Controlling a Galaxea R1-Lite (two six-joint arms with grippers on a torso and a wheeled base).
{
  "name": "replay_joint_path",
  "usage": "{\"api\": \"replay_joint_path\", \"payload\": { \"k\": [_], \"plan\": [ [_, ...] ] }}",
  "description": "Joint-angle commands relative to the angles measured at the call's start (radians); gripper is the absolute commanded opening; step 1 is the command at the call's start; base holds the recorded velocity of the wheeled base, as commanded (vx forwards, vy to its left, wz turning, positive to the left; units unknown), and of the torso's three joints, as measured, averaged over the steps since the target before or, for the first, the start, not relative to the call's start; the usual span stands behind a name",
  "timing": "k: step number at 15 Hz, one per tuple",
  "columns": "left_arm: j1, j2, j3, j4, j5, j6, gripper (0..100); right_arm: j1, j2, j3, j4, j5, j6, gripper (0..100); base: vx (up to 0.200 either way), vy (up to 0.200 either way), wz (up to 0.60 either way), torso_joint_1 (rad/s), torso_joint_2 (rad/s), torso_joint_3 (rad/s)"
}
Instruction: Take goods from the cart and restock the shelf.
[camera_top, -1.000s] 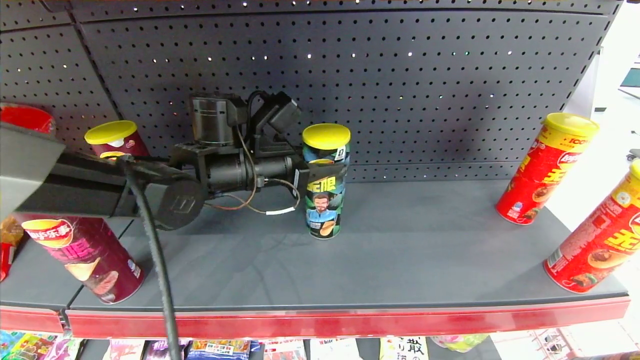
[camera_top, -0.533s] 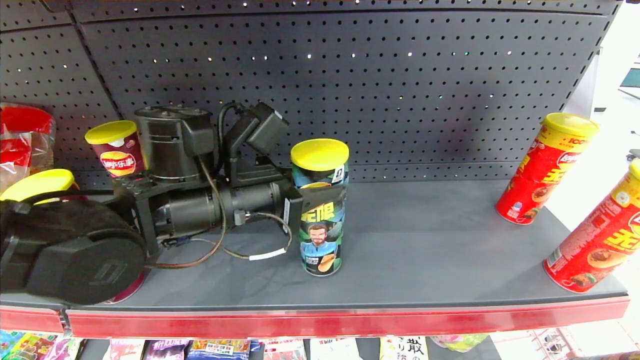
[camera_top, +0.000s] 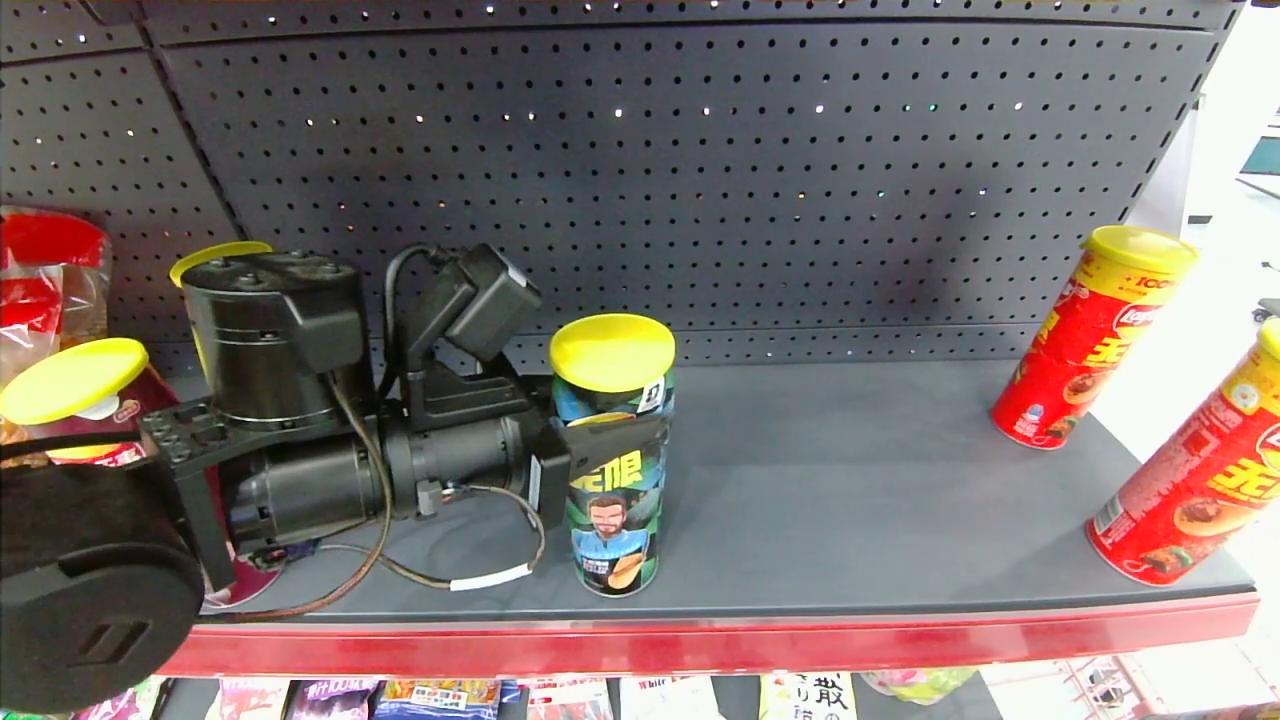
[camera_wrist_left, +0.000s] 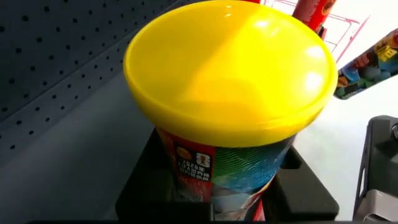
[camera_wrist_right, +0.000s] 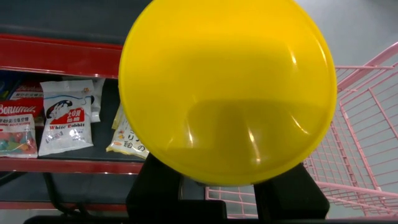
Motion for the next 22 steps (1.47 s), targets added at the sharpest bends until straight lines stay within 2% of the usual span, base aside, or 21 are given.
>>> {"api": "replay_joint_path", "payload": {
  "k": [1, 6, 14, 15, 22],
  "plan": [
    [-0.016, -0.006, 0.002, -0.001, 0.003, -0.003, 0, 0.0, 0.001, -0.001, 0.0, 0.0, 0.0, 0, 0.0, 0.0, 0.0, 0.0, 0.0, 0.0],
    [-0.022, -0.001, 0.043, -0.016, 0.014, -0.006, 0, 0.0, 0.001, 0.001, 0.0, -0.002, 0.0, 0, 0.0, 0.0, 0.0, 0.0, 0.0, 0.0],
    [-0.024, -0.006, 0.051, -0.034, 0.027, -0.017, 0, 0.0, 0.001, 0.001, 0.0, 0.0, 0.0, 0, 0.0, 0.0, 0.0, 0.0, 0.0, 0.0],
    [-0.024, -0.006, 0.051, -0.034, 0.029, -0.014, 100, 0.0, 0.001, 0.001, 0.0, 0.0, 0.0, 0, 0.0, 0.0, 0.0, 0.0, 0.0, 0.0],
    [-0.022, -0.119, 0.138, -0.03, 0.035, -0.012, 100, 0.0, 0.001, 0.001, 0.0, 0.001, 0.0, 0, 0.0, 0.0, 0.0, 0.0, 0.0, 0.0]
  ]
}}
